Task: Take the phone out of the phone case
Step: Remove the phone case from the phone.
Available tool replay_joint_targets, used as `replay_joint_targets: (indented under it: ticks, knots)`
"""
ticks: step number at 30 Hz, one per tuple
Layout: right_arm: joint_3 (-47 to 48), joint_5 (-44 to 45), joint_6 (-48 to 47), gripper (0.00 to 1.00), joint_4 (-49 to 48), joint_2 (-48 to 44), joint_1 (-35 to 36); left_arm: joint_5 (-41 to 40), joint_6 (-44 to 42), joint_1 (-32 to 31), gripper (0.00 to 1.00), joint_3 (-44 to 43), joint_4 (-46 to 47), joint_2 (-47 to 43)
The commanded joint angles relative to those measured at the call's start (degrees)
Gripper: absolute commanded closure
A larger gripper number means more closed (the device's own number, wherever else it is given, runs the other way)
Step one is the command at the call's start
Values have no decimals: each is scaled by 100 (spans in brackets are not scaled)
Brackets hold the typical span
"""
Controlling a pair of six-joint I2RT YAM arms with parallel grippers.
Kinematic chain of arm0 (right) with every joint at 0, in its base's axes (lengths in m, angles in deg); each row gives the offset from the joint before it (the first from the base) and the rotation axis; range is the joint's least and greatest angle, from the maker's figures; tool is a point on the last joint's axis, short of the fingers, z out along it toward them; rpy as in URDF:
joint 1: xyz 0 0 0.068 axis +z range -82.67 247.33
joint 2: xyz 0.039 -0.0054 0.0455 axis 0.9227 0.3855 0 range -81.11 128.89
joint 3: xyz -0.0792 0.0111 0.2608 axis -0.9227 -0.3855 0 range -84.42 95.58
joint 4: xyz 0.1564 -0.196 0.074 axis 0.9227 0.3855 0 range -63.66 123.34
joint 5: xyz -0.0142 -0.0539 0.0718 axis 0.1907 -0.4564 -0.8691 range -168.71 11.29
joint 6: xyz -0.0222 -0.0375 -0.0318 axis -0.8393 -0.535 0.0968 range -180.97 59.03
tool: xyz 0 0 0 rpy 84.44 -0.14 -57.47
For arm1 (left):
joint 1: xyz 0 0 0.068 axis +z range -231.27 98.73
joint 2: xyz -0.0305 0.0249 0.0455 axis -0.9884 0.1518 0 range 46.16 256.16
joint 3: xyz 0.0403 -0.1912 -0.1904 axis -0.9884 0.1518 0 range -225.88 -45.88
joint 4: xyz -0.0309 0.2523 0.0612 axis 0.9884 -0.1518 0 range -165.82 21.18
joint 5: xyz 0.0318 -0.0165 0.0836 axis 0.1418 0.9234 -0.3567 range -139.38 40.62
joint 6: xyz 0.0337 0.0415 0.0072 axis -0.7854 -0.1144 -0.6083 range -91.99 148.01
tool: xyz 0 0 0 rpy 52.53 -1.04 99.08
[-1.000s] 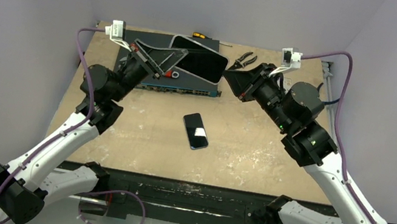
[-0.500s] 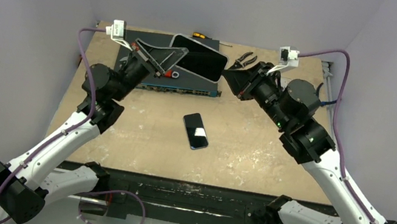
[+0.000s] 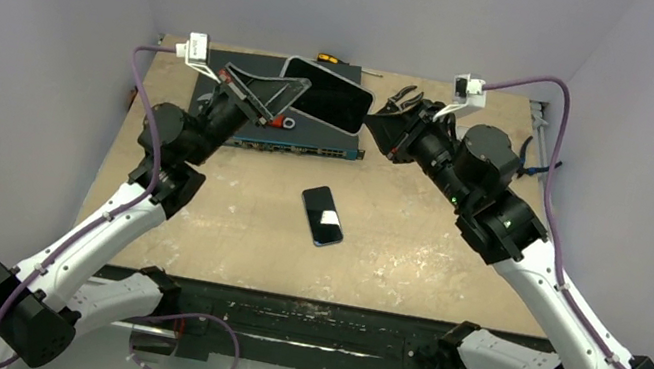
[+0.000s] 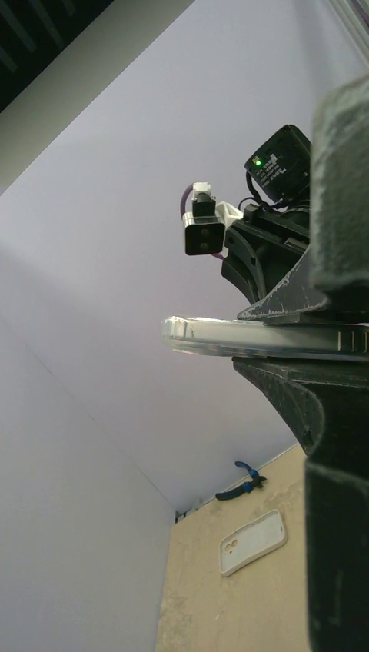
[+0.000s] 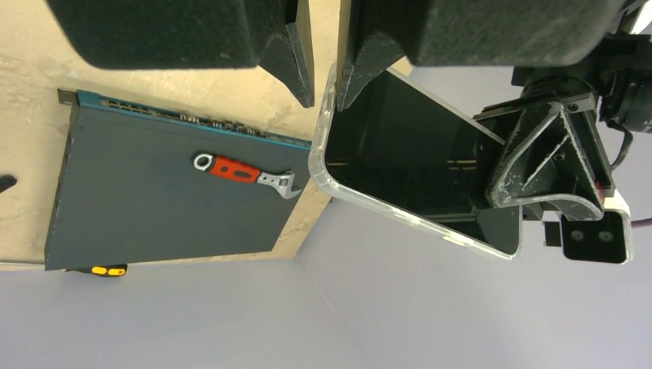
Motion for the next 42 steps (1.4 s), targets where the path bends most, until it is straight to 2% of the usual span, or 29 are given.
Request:
replay_joint_targets:
  ticks: [1, 13, 42]
  knots:
    - [-16, 237, -194, 82, 898, 297, -8, 15, 520, -58, 100, -559, 1431, -278]
    - [-50, 390, -282, 78, 1036, 394, -8, 9, 481, -54, 100, -597, 1410, -310]
    - [-227, 455, -396, 80, 1060, 544, -126, -8, 354, -55, 100, -728, 1267, -387]
